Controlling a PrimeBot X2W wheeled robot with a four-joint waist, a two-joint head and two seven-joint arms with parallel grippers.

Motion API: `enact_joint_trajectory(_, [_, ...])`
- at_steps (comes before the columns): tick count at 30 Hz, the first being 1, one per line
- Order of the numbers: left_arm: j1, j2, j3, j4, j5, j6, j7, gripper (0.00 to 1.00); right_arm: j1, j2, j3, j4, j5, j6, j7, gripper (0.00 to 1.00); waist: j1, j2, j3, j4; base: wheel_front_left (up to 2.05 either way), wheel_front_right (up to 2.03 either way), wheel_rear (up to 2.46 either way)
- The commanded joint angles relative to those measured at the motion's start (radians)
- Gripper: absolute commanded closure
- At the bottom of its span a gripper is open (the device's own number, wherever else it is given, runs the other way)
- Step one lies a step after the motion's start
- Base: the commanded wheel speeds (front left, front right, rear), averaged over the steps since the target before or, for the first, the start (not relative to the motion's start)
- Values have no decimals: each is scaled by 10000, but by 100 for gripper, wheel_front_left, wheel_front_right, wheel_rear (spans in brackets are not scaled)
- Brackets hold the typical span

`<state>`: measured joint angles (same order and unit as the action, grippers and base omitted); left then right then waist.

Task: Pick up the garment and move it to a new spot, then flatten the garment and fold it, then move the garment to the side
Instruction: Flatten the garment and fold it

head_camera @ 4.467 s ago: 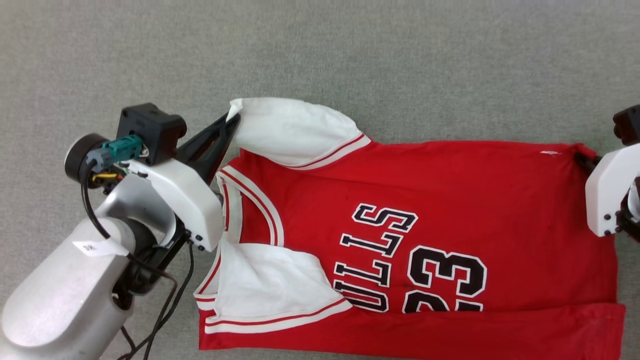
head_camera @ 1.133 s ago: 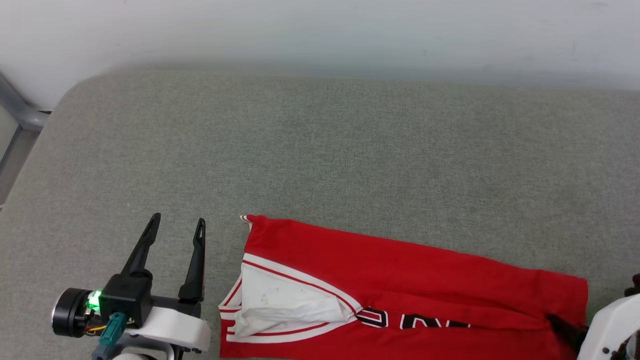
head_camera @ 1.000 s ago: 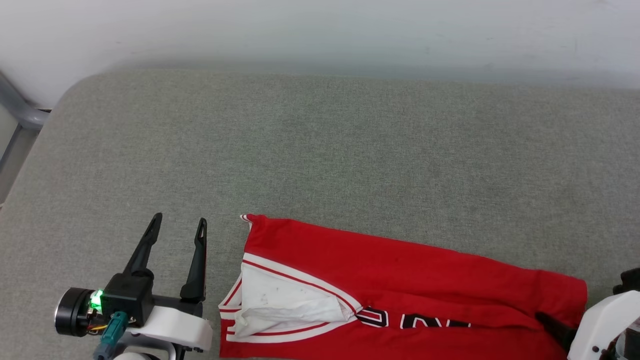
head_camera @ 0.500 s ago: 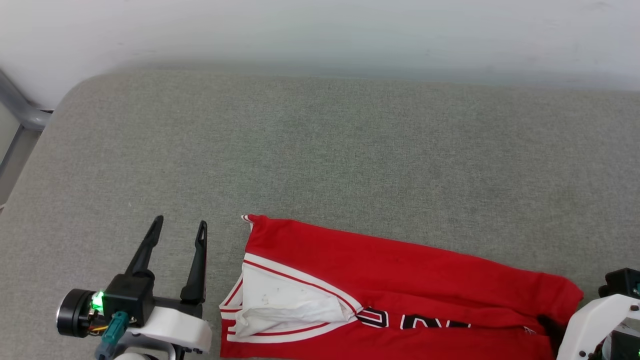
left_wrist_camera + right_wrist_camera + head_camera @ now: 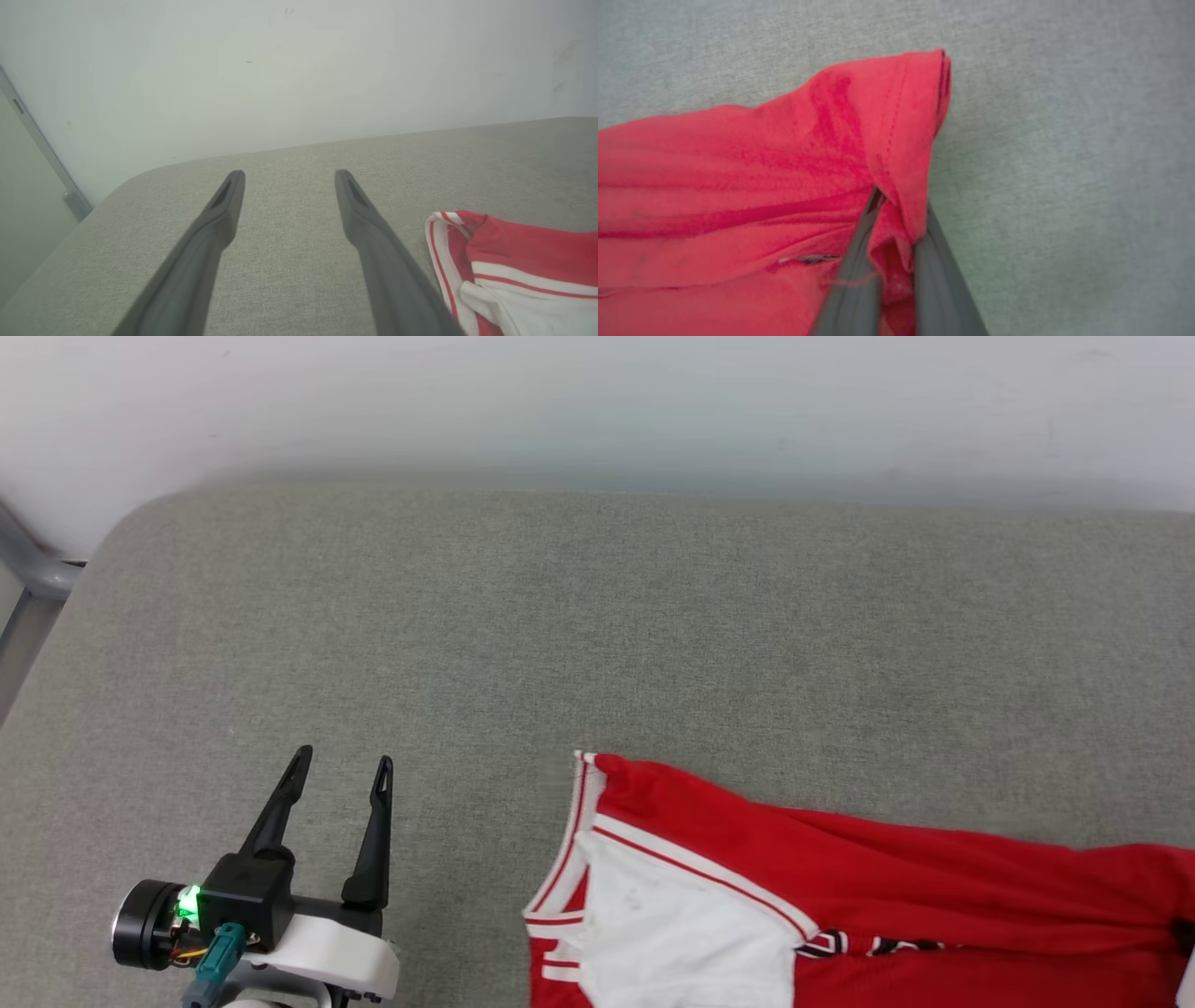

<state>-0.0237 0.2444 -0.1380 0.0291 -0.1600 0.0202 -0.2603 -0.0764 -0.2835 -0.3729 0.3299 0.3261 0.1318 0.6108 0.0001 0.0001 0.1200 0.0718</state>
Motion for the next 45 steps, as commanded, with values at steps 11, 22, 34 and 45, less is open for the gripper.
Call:
enact_joint_trajectory(11, [363,-278,259,138,266,-252,-68,0,-254,-75,215,265,379,-18,-216,100,-1,-1,-455,-133,0,0,0])
enact_joint_trajectory(22, [815,-466,443,130,369,-383,-69,0,649,271,1136,-1318,1071,-18,904,100,-1,-1,-1179,-309,0,0,0])
enact_joint_trajectory(34, [1013,-708,598,61,491,-544,-58,0,1175,1800,2359,-3724,2427,-17,2764,100,-1,-1,-1443,-139,0,0,0])
enact_joint_trajectory(45, [1078,-810,762,133,600,-682,-49,0,794,2350,3543,-3484,4547,-17,2243,100,-1,-1,-1506,402,0,0,0])
